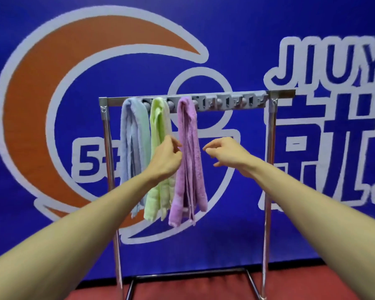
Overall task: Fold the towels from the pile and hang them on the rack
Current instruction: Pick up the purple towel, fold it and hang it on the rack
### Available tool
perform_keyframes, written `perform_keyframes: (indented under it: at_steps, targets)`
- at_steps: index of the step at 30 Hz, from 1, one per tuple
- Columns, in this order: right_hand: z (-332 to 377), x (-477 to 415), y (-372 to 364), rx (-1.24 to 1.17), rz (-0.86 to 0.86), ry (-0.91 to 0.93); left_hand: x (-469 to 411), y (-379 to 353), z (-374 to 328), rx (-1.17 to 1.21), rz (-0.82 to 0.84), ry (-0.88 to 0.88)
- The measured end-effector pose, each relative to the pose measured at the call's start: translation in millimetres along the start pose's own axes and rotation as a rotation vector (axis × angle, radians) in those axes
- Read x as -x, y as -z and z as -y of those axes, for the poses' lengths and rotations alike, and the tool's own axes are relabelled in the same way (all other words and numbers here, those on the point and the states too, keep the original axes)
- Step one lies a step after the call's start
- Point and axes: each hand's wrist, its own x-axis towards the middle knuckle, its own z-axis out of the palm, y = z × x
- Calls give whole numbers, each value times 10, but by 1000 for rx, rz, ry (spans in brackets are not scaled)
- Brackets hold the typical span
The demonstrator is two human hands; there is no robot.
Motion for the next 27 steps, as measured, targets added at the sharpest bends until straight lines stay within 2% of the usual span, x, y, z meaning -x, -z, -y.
perform_keyframes:
  at_steps: [6, 10, 15, 19, 27]
  targets:
    - [-445, 473, -30, 29, 93, -108, 681, -268, 82, -52, 230, 3]
    - [-884, 755, -211, 17, 148, -202, 1089, -578, 340, -69, 444, 28]
    - [-1522, 948, -627, -58, 242, -336, 1457, -992, 755, -138, 669, 31]
    - [-2007, 1047, -1007, -78, 307, -429, 1691, -1308, 1164, -126, 832, 109]
    - [-2951, 1346, -1781, -133, 415, -636, 2109, -1726, 1903, -256, 1065, 221]
